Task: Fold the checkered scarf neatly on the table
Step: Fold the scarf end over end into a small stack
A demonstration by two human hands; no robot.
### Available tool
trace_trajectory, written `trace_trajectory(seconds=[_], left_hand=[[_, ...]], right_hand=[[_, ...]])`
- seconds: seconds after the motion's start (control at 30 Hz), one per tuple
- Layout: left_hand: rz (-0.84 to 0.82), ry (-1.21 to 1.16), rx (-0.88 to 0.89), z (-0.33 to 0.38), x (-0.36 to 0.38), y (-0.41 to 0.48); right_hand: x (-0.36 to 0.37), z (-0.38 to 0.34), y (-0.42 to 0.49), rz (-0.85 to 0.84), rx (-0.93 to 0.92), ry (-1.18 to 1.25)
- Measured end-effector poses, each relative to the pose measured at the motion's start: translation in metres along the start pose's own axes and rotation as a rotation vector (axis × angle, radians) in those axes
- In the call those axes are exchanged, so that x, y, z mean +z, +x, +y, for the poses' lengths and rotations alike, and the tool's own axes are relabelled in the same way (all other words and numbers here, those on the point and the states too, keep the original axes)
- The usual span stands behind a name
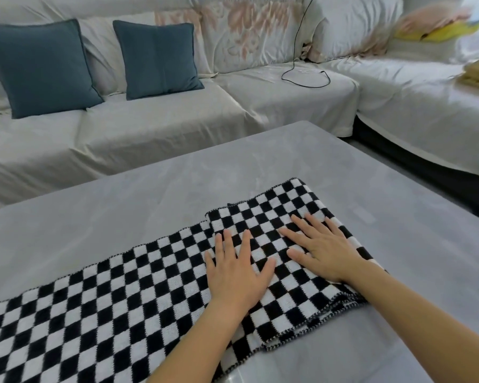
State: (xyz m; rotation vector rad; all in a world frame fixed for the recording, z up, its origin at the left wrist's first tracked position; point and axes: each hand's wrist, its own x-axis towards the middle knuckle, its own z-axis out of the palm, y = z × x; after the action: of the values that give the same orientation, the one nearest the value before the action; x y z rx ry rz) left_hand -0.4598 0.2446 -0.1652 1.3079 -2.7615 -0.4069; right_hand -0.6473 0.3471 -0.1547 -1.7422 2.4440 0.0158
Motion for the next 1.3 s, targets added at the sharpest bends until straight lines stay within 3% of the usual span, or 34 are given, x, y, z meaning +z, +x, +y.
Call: trace_trajectory(seconds=[0.37, 0.57, 0.8, 1.03, 1.3], left_hand=[[0.053, -0.031, -0.003, 0.000, 0.007, -0.004], [0.034, -0.013, 0.000, -0.002, 0.007, -0.008], [-0.101, 0.065, 0.035, -0.005, -0.006, 0.009], [-0.063, 0.069, -0.001, -0.029, -0.008, 0.035], [-0.065, 0.028, 0.077, -0.014, -0.001, -0.021]], right_hand=[[-0.001, -0.003, -0.001, 0.023, 0.004, 0.010], [-0.001, -0.002, -0.001, 0.029, -0.016, 0.010], [0.000, -0.002, -0.001, 0.065, -0.011, 0.037], [-0.001, -0.003, -0.002, 0.063, -0.018, 0.053], [0.000, -0.001, -0.002, 0.076, -0.029, 0.058]])
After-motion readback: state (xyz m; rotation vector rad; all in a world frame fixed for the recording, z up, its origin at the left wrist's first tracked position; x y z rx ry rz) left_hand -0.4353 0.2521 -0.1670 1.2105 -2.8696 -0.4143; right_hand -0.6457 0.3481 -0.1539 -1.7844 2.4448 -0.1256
